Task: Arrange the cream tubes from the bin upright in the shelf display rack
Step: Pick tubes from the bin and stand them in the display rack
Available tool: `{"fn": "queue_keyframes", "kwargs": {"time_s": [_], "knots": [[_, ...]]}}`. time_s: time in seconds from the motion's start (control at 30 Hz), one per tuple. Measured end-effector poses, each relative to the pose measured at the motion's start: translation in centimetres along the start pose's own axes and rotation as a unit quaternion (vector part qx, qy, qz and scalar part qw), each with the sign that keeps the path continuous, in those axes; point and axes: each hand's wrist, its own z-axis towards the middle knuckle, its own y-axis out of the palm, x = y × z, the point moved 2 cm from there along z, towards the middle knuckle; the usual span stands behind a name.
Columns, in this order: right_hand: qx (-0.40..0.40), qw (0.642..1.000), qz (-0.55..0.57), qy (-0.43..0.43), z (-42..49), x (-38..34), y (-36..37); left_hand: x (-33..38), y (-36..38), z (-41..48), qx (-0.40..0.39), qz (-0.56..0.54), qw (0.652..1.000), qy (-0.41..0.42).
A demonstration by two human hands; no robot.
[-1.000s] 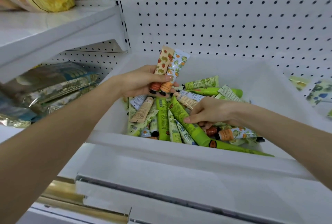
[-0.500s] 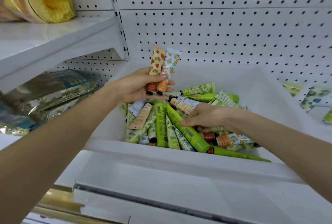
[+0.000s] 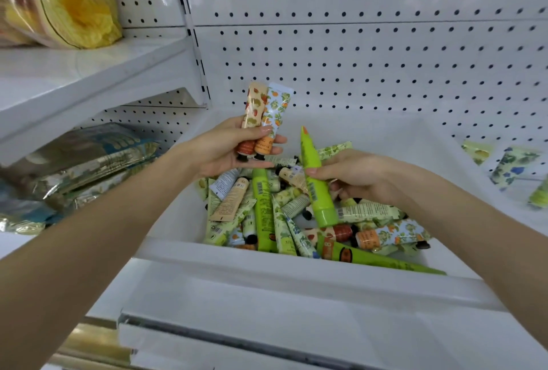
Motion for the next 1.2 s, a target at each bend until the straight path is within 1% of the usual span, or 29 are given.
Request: {"fn": "queue_keyframes", "kwargs": {"time_s": [0.13,0.27,0.4,0.53,0.63,0.77,0.83,0.93,1.03,1.2], "knots": [[0.045,0.992,0.112,-0.030,0.2,-0.3,-0.6,-0.1,0.0,0.1,-0.004,-0.012,1.000,-0.001],[0.041,0.974,0.204,-0.088,-0.3,-1.1,-0.6,-0.3,0.3,-0.1,-0.038,0.005,0.999,-0.016],[0.006,0.968,0.222,-0.117,-0.5,-1.6,-0.1,-0.5,0.5,-0.2,-0.074,0.026,0.996,-0.035],[-0.033,0.965,0.234,-0.110,-0.9,-1.7,0.2,-0.6,0.5,-0.3,-0.091,0.058,0.993,-0.040],[-0.045,0.961,0.248,-0.110,-1.0,-1.8,0.4,-0.9,0.6,-0.3,-0.115,0.084,0.989,-0.049],[-0.050,0.955,0.267,-0.117,-1.2,-1.9,0.6,-1.3,0.7,-0.3,-0.163,0.107,0.978,-0.068],[-0.054,0.951,0.285,-0.110,-1.2,-2.0,0.8,-1.5,0.7,-0.2,-0.175,0.119,0.975,-0.074],[-0.049,0.944,0.310,-0.102,-1.3,-2.1,0.9,-1.8,0.8,-0.2,-0.182,0.141,0.970,-0.079],[-0.038,0.947,0.296,-0.118,-1.2,-2.1,1.0,-1.9,1.1,-0.2,-0.184,0.153,0.968,-0.077],[-0.003,0.950,0.271,-0.156,-0.9,-2.0,0.7,-1.8,1.3,-0.2,-0.184,0.135,0.971,-0.071]]}}
